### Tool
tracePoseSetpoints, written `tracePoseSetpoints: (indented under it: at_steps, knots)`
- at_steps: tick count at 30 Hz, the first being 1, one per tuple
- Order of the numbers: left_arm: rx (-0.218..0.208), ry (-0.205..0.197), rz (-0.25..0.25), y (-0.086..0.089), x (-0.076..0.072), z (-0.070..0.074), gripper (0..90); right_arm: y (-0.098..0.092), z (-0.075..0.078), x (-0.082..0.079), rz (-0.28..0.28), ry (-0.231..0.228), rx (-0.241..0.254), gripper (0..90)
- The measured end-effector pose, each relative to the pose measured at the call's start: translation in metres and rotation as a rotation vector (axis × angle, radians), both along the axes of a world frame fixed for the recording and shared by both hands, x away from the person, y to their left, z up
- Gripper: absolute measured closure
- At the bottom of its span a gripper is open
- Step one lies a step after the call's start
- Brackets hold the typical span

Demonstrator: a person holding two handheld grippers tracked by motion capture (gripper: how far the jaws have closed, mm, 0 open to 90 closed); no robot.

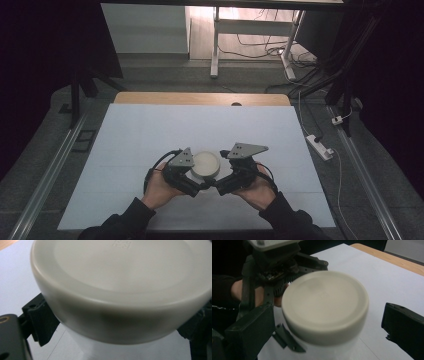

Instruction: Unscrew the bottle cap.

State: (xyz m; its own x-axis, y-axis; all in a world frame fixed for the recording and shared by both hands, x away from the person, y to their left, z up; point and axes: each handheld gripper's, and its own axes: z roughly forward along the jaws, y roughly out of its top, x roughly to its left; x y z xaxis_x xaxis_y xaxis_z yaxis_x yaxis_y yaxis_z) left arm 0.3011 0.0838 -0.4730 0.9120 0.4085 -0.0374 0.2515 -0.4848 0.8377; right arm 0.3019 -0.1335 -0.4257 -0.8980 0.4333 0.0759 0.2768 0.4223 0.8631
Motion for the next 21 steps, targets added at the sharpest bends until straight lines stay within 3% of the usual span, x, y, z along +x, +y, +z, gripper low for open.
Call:
tracePoseSetpoints:
  at_steps: [9, 21]
  knots:
    - [0.008, -0.001, 0.001, -0.002, -0.001, 0.000, 7.5, 0.019, -0.003, 0.002, -0.017, -0.026, -0.019, 0.0]
    - [-0.004, 0.005, -0.019, -0.003, -0.001, 0.000, 7.5, 0.024, -0.007, 0.003, -0.020, -0.042, -0.010, 7.1]
